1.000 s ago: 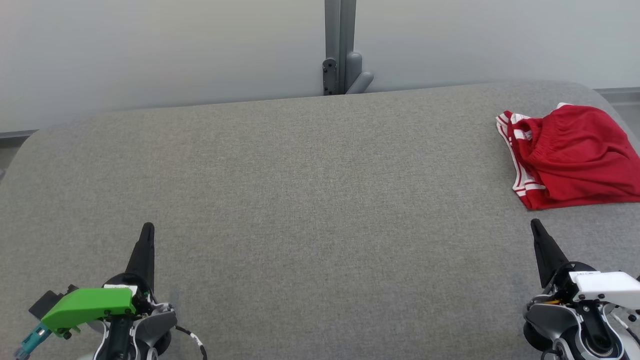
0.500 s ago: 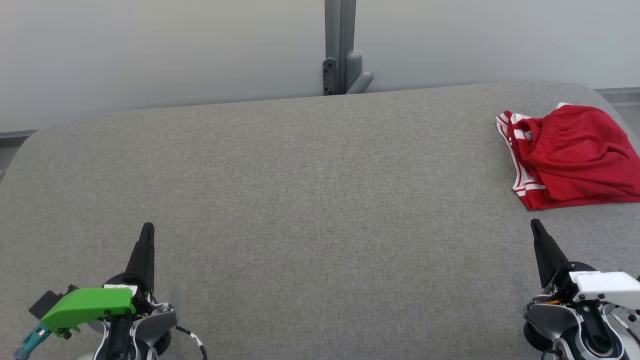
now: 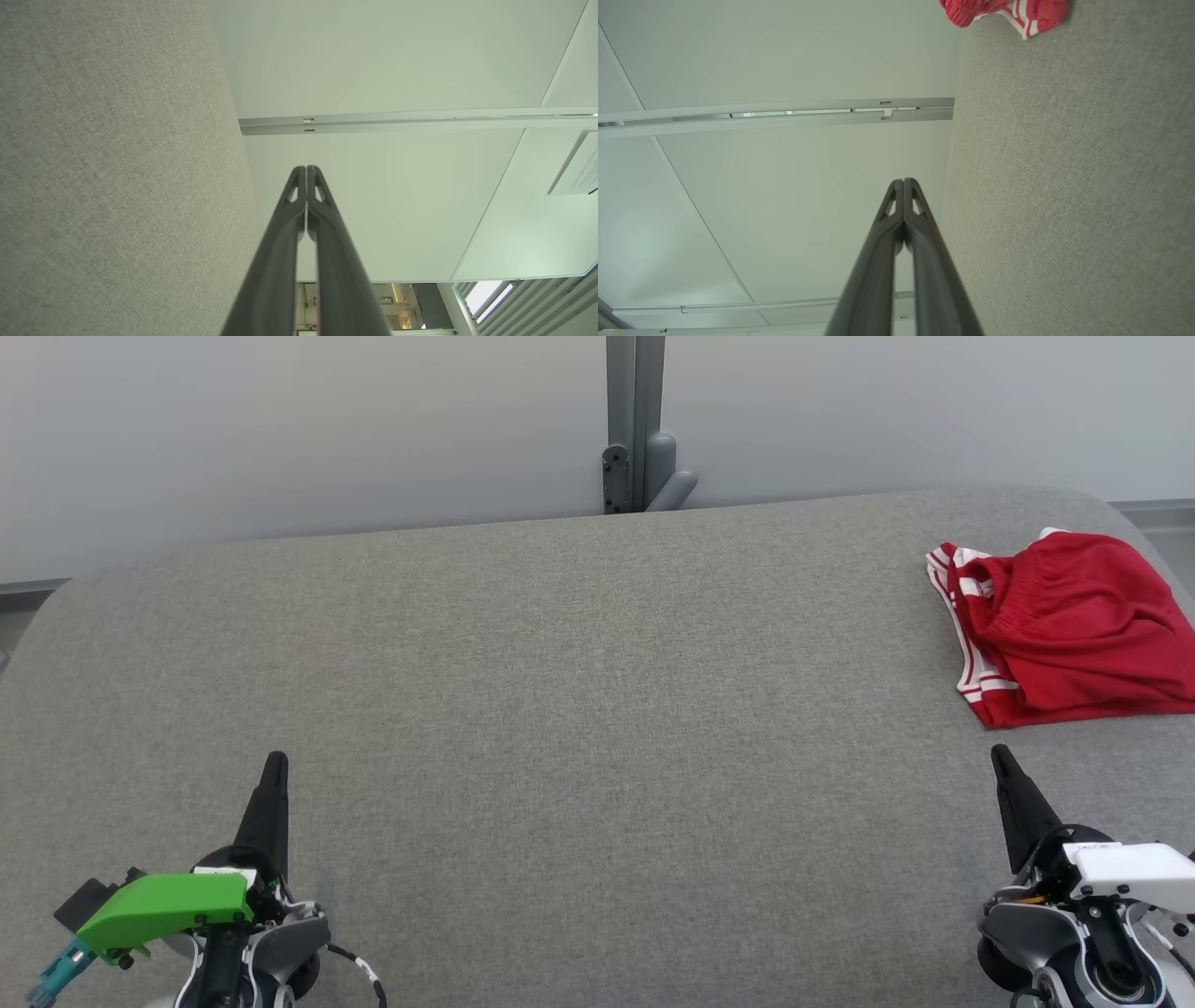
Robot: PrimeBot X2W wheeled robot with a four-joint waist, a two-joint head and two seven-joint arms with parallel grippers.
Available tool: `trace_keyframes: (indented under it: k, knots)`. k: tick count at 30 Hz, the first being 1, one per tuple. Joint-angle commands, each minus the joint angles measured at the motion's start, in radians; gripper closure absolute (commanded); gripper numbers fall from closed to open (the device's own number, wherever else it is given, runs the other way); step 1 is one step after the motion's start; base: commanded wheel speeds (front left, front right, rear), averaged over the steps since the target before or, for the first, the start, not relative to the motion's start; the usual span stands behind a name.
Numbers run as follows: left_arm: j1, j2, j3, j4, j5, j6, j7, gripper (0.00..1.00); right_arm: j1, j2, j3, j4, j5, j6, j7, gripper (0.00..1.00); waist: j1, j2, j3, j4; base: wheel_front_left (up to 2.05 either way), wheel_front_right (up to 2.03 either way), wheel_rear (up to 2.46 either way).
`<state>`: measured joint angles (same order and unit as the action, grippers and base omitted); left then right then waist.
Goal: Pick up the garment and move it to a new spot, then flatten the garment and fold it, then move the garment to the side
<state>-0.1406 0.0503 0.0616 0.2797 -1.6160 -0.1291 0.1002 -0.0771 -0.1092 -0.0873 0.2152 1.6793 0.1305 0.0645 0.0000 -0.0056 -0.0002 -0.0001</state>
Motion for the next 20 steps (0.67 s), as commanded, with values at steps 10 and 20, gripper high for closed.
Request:
trace_keyframes:
  k: [10,20]
  knots:
    - [-0.013,0.0,0.003,0.001,0.0,-0.005,0.001,1.0,0.007,-0.001,-0.004,-0.003,-0.003,0.0,0.005,1.0,0.0,0.0056,0.0,0.0,0.0,0.0,0.0]
    - [-0.013,0.0,0.003,0.001,0.0,-0.005,0.001,1.0,0.007,0.0,-0.004,-0.003,-0.004,0.0,0.005,1.0,0.0,0.0056,0.0,0.0,0.0,0.0,0.0]
